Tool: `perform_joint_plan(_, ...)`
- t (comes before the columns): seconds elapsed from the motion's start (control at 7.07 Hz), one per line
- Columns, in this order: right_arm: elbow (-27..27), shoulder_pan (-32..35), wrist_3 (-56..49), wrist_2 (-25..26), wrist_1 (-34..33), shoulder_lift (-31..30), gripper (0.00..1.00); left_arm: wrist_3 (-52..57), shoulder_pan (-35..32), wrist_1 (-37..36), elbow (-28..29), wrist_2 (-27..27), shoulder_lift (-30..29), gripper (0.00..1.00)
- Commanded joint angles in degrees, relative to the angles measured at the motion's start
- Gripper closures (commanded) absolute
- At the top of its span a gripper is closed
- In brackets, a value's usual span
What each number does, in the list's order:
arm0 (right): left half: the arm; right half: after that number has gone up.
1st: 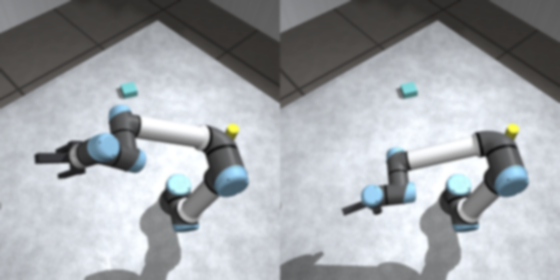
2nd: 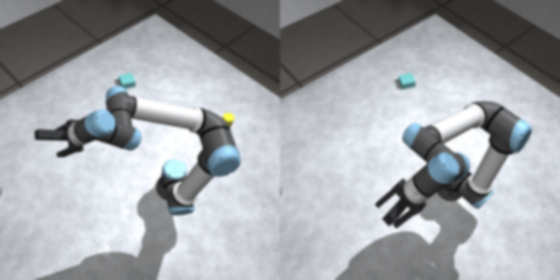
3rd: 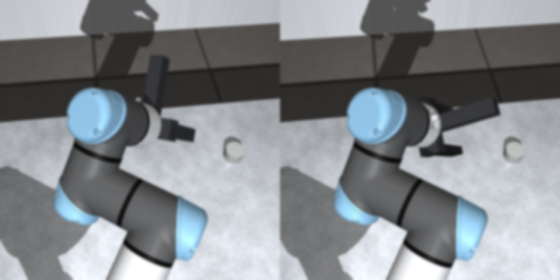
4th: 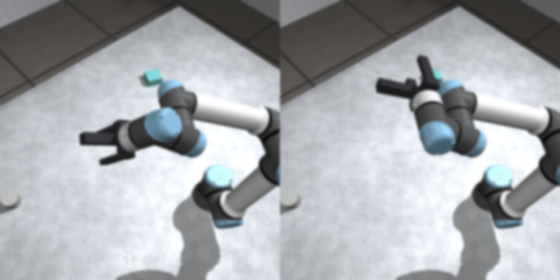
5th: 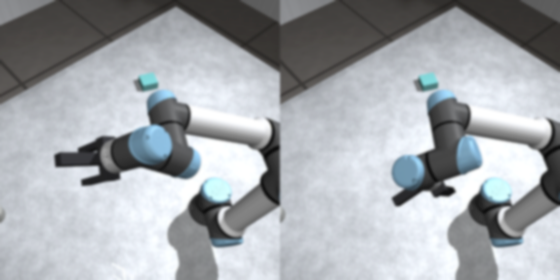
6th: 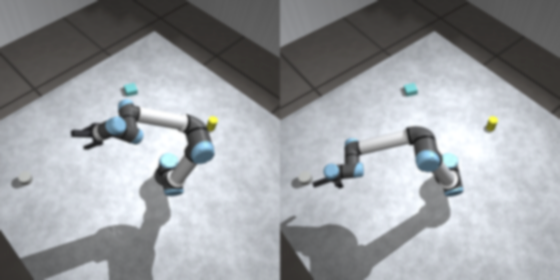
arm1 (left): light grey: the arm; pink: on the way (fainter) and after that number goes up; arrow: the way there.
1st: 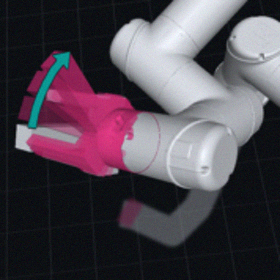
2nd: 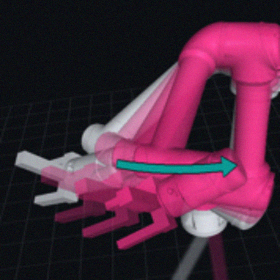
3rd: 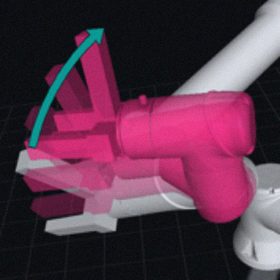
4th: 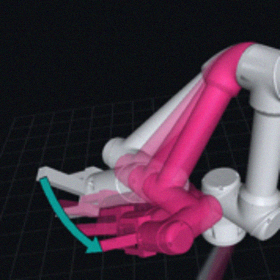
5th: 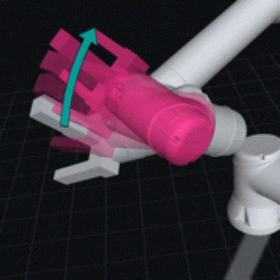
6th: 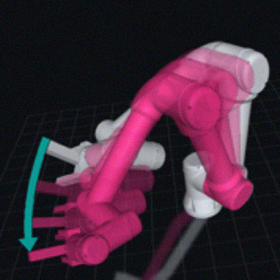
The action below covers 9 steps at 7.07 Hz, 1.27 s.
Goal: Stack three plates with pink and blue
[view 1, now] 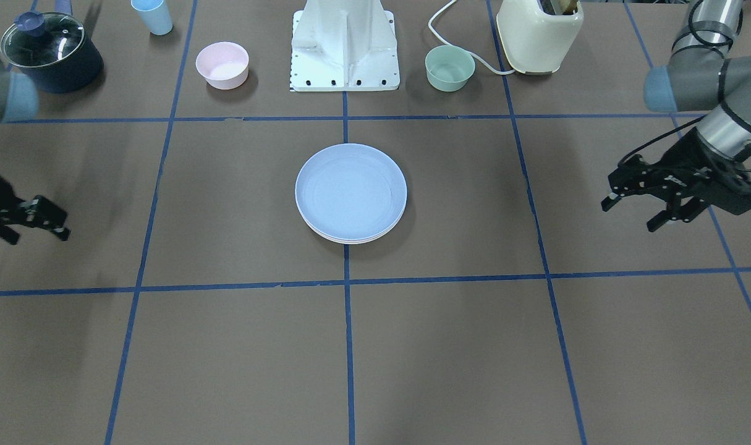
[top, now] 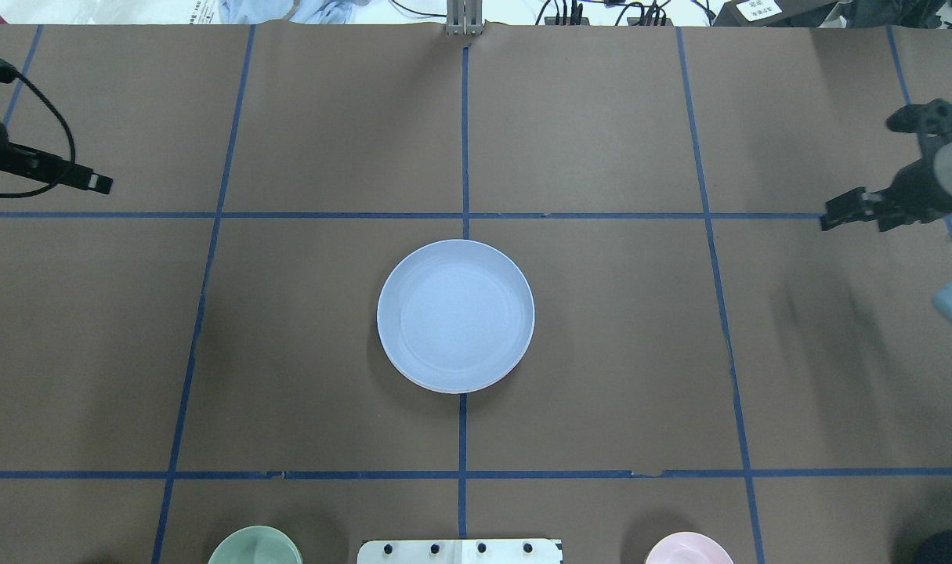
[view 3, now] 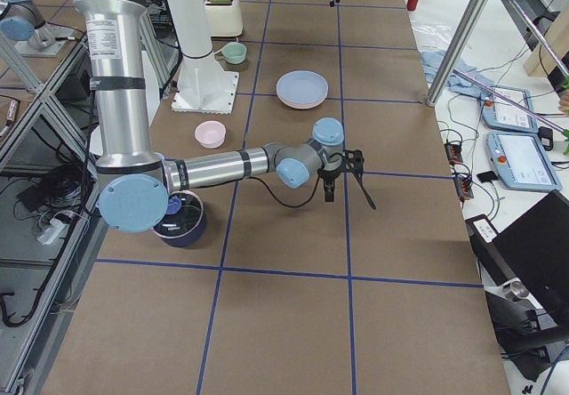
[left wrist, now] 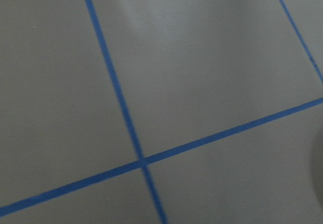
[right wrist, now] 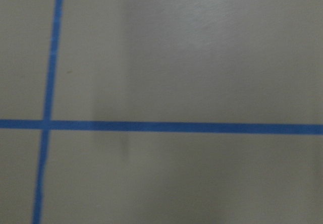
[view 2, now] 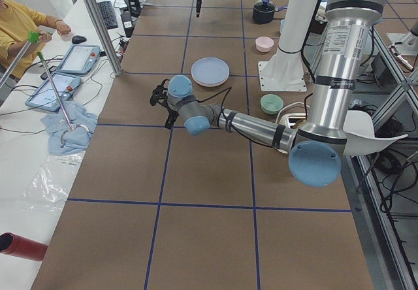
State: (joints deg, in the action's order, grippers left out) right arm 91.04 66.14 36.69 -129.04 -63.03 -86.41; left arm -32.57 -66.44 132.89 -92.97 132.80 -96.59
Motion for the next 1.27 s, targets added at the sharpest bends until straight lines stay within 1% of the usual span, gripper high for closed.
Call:
perform_joint_plan(0.0,-3.9,11.5,-15.7,-4.3,-7.2,0.1,0.0,13.4,-8.8,-1.3,6.1,0.1,1.8,0.0)
perform_joint_plan(0.14,-3.5,14.2,-17.6,-4.4,-9.9,0.2,0.0,16.5,-11.8,-5.5,6.5,-0.9,1.8,0.0)
perform_joint_plan(0.28,-3.1,15.4,-18.8,-4.6,-11.2,0.4,0.0,17.4,-14.7,-8.1,6.2,-1.3,1.5,0.0)
perform_joint_plan(0.42,-2.4,16.1,-18.8,-4.6,-12.5,0.4,0.0,18.0,-15.0,-8.1,6.0,-1.1,1.8,0.0)
perform_joint_plan(0.57,-2.4,15.9,-20.1,-4.8,-15.9,2.3,0.0,18.8,-14.9,-9.1,6.6,-0.7,1.8,0.0)
perform_joint_plan(0.71,-1.0,16.4,-22.9,-4.9,-22.7,4.9,0.0,18.9,-14.8,-9.8,6.2,-0.2,1.2,0.0)
perform_joint_plan(0.85,-0.3,17.2,-28.8,-4.9,-26.2,5.0,0.0,18.9,-14.8,-9.9,5.2,-0.2,1.1,0.0)
perform_joint_plan(0.99,-0.2,16.9,-32.2,-4.6,-28.3,4.9,0.0,18.9,-14.4,-9.7,6.2,-0.9,1.1,0.0)
perform_joint_plan(1.13,0.1,17.0,-33.8,-5.0,-28.4,4.6,0.0,18.9,-14.3,-9.5,6.7,-0.8,0.5,0.0)
